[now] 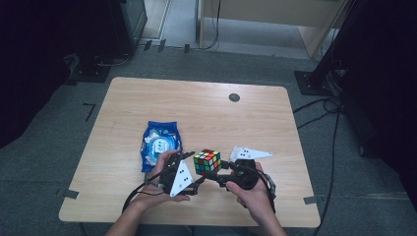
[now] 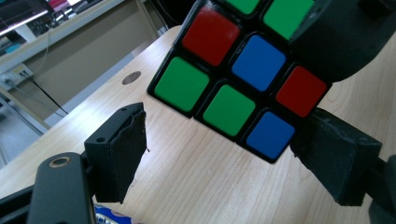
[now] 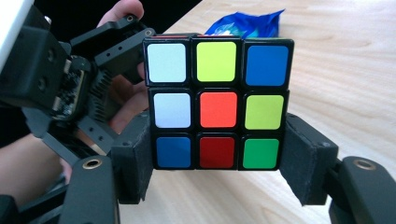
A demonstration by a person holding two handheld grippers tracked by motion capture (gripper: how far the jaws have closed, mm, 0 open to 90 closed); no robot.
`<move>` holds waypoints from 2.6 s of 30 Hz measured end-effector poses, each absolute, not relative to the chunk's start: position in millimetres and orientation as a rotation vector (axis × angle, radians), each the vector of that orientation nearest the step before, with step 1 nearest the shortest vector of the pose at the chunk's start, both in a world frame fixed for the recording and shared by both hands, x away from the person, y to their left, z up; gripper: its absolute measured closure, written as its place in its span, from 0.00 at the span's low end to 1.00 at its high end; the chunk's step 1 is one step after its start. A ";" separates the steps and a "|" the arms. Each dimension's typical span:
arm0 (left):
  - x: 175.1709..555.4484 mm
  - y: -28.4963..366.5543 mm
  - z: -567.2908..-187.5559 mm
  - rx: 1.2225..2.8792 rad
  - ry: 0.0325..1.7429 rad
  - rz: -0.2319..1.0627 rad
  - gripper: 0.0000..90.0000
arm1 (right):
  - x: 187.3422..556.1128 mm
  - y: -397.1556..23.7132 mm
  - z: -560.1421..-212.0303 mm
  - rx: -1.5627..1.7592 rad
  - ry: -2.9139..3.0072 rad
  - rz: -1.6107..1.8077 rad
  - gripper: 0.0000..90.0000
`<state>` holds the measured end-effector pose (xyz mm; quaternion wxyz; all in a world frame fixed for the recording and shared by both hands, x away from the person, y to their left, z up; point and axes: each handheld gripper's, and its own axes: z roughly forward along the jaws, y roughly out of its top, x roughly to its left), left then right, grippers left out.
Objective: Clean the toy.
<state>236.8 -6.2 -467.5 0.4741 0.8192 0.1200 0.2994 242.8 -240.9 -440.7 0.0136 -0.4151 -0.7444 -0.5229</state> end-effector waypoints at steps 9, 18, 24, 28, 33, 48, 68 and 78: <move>229.4 -18.6 -477.4 2.033 0.216 0.810 0.32 | 248.5 -239.2 -449.0 -1.301 -2.297 -1.522 0.39; 231.5 -20.1 -481.9 2.050 0.258 0.779 0.37 | 251.0 -238.5 -453.2 -1.279 -2.291 -1.542 0.37; 243.6 -6.6 -478.2 2.005 0.390 0.676 0.37 | 251.4 -269.9 -434.1 -1.301 -2.249 -1.729 0.38; 247.4 -0.7 -475.1 1.965 0.448 0.638 0.37 | 258.3 -293.5 -442.7 -1.532 -2.308 -1.752 0.41; 250.2 3.7 -472.6 1.944 0.494 0.611 0.37 | 268.8 -305.2 -476.1 -1.940 -2.371 -1.612 0.47; 251.2 8.7 -471.5 1.912 0.555 0.504 0.37 | 282.0 -302.1 -519.4 -2.128 -2.536 -1.320 0.60; 249.2 8.6 -472.3 1.906 0.527 0.462 0.37 | 249.7 -282.1 -465.2 -1.660 -2.449 -1.823 0.98; 238.8 -4.5 -471.3 1.905 0.472 0.430 0.37 | 215.7 -237.4 -419.7 -1.243 -2.351 -2.090 0.98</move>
